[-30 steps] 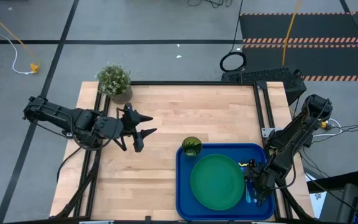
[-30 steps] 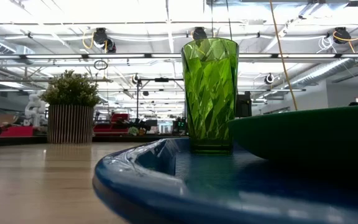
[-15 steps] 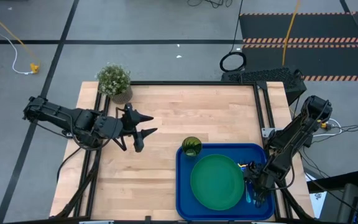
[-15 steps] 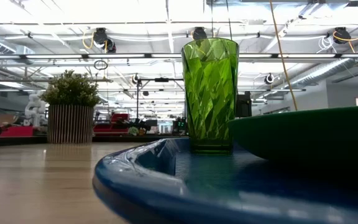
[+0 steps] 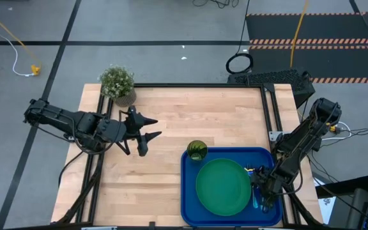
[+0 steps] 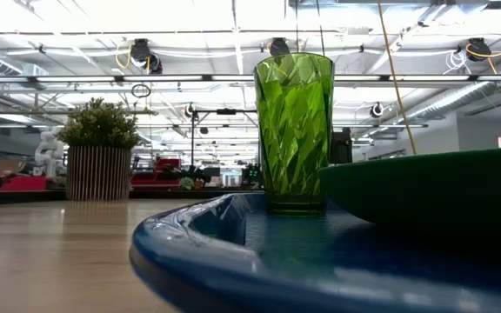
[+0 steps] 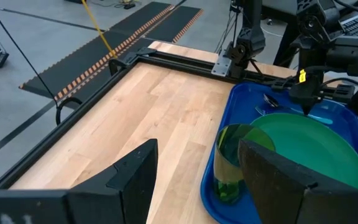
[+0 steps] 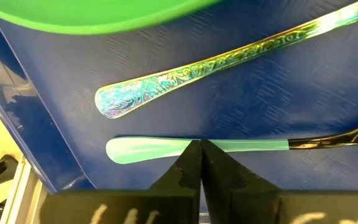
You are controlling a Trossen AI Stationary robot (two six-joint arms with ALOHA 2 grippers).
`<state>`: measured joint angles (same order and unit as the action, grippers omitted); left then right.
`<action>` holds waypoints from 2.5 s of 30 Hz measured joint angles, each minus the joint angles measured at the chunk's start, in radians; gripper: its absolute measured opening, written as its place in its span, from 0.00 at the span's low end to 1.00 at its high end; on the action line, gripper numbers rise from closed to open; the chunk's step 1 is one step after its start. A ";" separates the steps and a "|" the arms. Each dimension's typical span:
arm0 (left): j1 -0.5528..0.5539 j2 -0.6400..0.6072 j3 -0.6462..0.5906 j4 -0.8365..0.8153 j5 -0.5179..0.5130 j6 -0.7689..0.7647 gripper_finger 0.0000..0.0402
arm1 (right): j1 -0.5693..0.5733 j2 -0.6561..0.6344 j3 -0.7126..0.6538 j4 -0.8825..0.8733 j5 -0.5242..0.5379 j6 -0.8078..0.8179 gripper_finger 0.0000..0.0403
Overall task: Pick and place plate/cup/fork/spoon on tray
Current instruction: Put the blue spoon on the blue tray to the right of the blue fork
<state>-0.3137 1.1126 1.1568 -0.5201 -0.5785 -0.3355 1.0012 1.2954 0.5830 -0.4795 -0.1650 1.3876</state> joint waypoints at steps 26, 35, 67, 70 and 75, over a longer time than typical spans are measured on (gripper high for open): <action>0.000 0.000 0.000 -0.001 0.000 0.019 0.56 | 0.000 0.001 -0.001 -0.031 0.004 -0.075 0.00; 0.000 0.000 0.000 -0.002 0.000 0.019 0.56 | 0.000 0.001 -0.001 -0.031 0.005 -0.142 0.00; 0.033 0.000 0.000 -0.001 0.000 0.012 0.56 | -0.090 -0.152 0.045 -0.257 0.060 -0.032 0.00; 0.033 0.000 0.000 -0.001 0.000 0.011 0.56 | -0.090 -0.135 0.046 -0.225 0.061 -0.031 0.00; 0.033 0.000 0.000 0.000 0.001 0.010 0.56 | -0.090 -0.110 0.046 -0.174 0.059 -0.023 0.00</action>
<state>-0.2810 1.1126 1.1568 -0.5206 -0.5777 -0.3252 0.9112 1.1850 0.6288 -0.6538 -0.1056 1.3648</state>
